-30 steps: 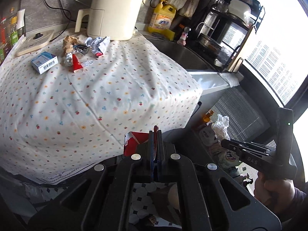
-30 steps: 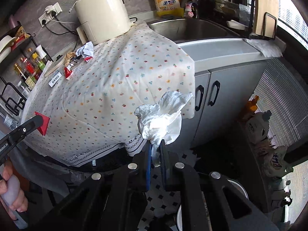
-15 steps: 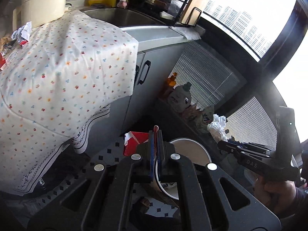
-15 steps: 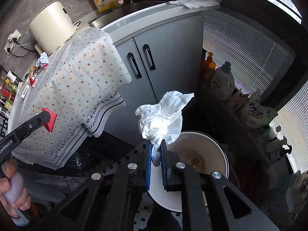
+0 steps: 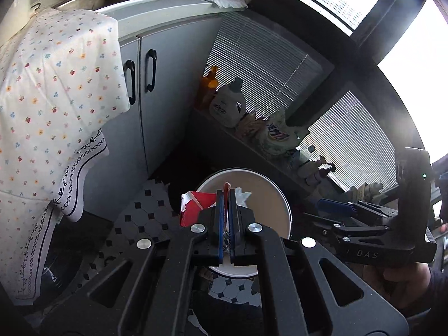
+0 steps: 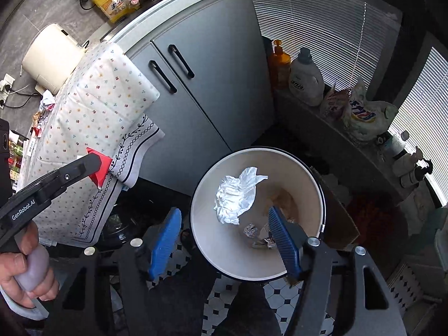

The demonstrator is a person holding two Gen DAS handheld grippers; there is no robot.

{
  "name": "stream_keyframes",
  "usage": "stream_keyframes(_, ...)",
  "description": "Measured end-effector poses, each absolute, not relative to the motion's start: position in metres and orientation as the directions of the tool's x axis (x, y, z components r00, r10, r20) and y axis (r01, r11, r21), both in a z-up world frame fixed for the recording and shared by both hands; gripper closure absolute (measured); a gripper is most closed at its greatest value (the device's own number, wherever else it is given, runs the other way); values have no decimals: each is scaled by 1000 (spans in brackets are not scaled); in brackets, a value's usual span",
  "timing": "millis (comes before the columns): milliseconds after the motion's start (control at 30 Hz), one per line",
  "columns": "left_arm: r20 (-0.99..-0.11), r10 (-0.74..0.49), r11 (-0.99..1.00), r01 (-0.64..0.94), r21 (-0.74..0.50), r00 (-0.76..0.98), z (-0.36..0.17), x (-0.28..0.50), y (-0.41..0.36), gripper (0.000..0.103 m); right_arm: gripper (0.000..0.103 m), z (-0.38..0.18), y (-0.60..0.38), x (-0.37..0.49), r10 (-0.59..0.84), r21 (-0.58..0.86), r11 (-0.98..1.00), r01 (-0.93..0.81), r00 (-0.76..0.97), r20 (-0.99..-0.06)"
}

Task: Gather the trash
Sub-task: 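Open the right gripper to drop the tissue while the left gripper releases the red wrapper, then move both tools back toward the trash on the counter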

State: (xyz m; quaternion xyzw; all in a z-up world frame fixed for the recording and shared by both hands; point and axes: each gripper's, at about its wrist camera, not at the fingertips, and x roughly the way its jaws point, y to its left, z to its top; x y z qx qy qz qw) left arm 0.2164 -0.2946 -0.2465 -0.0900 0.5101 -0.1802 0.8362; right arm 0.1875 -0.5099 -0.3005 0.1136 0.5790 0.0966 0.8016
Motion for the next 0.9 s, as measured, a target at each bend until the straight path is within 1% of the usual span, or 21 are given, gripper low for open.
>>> stream_keyframes(267,-830,-442,887,300,-350,341,-258,225,-335,99,37,-293,-575,169,202,270,951,149,362,-910)
stream_keyframes(400,-826,-478,862,340,-376,300,-261,228,-357,99,35,-287,-602,158,162,258,942,214,383,-910)
stream_keyframes(467,-821,-499,846,365,-390,277,-260,228,-367,90,34,-285,-611,153,150,257,937,236,392,-908)
stream_keyframes(500,-819,-502,842,371,-391,278,-259,228,-370,72,34,-284,-615,152,147,257,935,244,395,-907)
stream_keyframes(533,-814,-504,842,375,-389,288,-256,227,-372,51,34,-283,-617,151,144,258,934,248,398,-906)
stream_keyframes(600,-798,-514,839,380,-390,316,-248,225,-371,36,33,-281,-619,151,140,256,935,247,405,-904)
stream_keyframes(633,-797,-510,841,379,-385,323,-246,225,-369,31,32,-280,-619,153,140,256,935,244,409,-902)
stream_keyframes(733,-804,-473,868,349,-354,360,-239,227,-357,21,26,-274,-614,158,136,252,941,227,426,-894)
stream_keyframes(767,-802,-463,876,335,-348,376,-236,227,-350,20,25,-271,-611,161,137,250,944,216,432,-891)
stream_keyframes(900,-780,-418,907,265,-328,466,-216,225,-316,9,11,-257,-592,172,124,230,958,172,474,-872)
